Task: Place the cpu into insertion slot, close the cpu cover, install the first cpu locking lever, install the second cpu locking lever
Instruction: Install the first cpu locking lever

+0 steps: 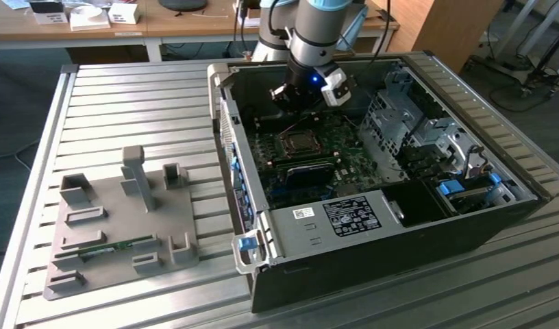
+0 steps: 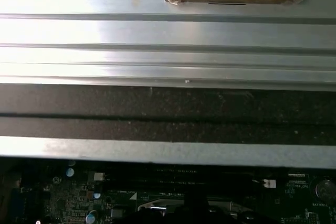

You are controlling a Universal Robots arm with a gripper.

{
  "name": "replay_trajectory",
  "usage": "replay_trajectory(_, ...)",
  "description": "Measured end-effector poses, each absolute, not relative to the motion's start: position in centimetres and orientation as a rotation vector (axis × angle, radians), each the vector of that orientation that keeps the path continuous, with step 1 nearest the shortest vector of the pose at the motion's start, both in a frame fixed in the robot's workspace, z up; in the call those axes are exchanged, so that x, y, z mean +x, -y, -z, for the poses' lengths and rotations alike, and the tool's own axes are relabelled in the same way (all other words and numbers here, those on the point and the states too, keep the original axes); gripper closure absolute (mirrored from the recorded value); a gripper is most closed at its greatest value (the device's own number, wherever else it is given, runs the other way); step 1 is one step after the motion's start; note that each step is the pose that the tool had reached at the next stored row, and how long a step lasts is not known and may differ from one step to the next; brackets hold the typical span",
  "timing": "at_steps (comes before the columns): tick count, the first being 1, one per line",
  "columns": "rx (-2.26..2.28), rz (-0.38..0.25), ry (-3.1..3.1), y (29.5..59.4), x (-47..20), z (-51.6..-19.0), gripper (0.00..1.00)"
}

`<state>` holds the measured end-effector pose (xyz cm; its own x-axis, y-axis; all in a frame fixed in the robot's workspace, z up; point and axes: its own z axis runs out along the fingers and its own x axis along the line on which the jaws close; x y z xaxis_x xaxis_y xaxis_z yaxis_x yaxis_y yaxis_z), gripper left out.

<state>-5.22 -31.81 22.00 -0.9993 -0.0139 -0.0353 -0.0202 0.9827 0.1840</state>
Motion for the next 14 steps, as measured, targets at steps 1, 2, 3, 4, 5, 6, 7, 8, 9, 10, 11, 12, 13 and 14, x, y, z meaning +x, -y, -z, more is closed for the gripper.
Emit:
replay_trajectory(1, -0.027, -0.288, -3.094, 31.81, -5.17, -21.97, 0.90)
replay_trajectory(2, -0.027, -0.288, -3.094, 31.81, -5.11, -21.94, 0.90)
replay_trajectory(3, -0.027, -0.287, -3.094, 31.81, -5.04, -21.91, 0.90)
replay_trajectory(4, -0.027, -0.288, -3.094, 31.81, -4.98, -21.88, 0.90)
replay_trajectory(5, -0.026, -0.288, -3.094, 31.81, -4.93, -21.86, 0.90)
replay_trajectory(6, -0.027, -0.287, -3.094, 31.81, -4.90, -21.86, 0.90)
replay_trajectory(7, -0.026, -0.287, -3.094, 31.81, -4.90, -21.85, 0.90)
replay_trajectory(8, -0.026, -0.288, -3.094, 31.81, -4.90, -21.85, 0.90)
replay_trajectory(9, -0.026, -0.288, -3.094, 31.80, -4.90, -21.85, 0.90)
replay_trajectory(10, -0.026, -0.288, -3.094, 31.80, -4.89, -21.85, 0.90)
replay_trajectory(11, -0.027, -0.288, -3.094, 31.80, -4.89, -21.84, 0.90)
replay_trajectory(12, -0.026, -0.288, -3.094, 31.80, -4.89, -21.80, 0.90)
replay_trajectory(13, -0.026, -0.288, -3.094, 31.80, -4.88, -21.75, 0.90)
replay_trajectory(14, -0.027, -0.288, -3.094, 31.80, -4.88, -21.70, 0.90)
